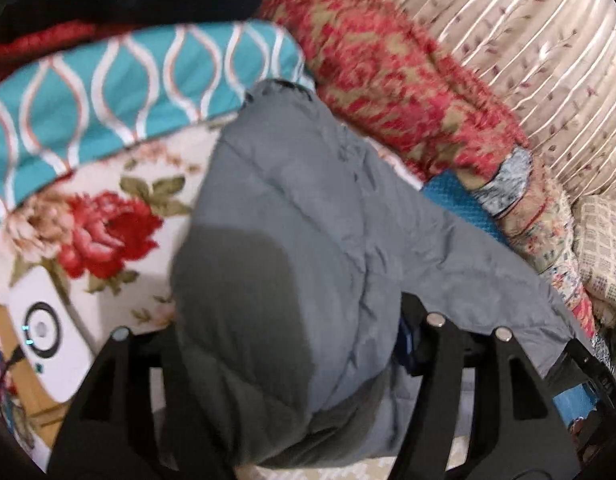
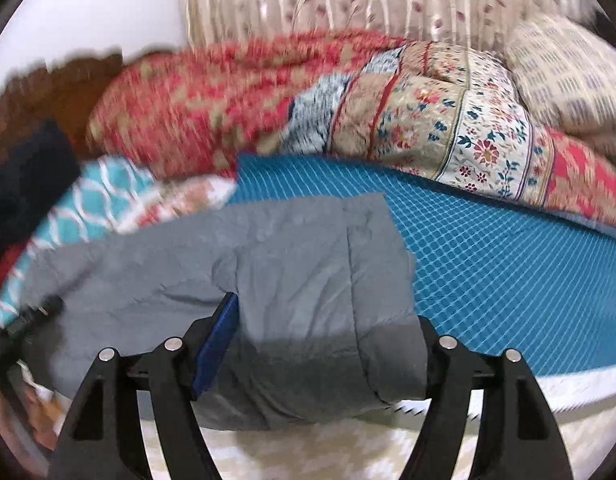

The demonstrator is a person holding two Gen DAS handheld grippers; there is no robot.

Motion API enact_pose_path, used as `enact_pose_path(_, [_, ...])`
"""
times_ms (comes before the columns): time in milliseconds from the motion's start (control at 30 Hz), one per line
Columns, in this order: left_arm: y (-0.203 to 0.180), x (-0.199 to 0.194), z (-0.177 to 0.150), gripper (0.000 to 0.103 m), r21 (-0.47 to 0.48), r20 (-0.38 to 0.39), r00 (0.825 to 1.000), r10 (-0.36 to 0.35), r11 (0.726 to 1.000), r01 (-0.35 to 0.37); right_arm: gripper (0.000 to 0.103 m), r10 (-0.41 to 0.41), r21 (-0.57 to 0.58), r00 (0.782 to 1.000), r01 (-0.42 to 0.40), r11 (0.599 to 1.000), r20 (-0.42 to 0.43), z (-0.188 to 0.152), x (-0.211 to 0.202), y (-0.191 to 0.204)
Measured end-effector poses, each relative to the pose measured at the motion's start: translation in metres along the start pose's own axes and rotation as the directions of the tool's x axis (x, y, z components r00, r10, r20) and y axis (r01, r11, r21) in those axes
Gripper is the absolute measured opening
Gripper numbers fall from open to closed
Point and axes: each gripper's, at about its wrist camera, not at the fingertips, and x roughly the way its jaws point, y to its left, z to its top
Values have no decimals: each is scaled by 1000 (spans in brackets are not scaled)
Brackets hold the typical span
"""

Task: Fold large clothes

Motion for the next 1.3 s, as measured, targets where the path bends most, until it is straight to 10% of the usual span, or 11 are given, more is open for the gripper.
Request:
enact_pose_path(133, [-4,-10,11,71,-50,-23,999,-28,998,27,40,141,237,988,-152,959,65,16,-17,-26])
enact_pose_path(233, [2,-9,15,71,-55,-102,995,6,998,-12,40,54,267,995,-74,961,82,20,-31,-36])
enact_pose_path(533, [43,-78,46,71,-218,35,999,-2,976,9,40,34,-101,997,-41,994,-74,-21,-36,10])
enact_pose_path(667, [18,-119,40,71,-88,92,996,-2,996,10,40,26,-121,990,-43,992,-139,-50,-36,22])
enact_pose_path(833, [-35,-160,-39,72,195,102,995,16,980,-36,40,0,-213,988,-34,976,-157,-97,-75,36])
enact_pose_path(1300, [-79,-248,-229,96,399,48,995,93,911,-104,40,46,-110,966,-76,991,-254,-235,-227,-9])
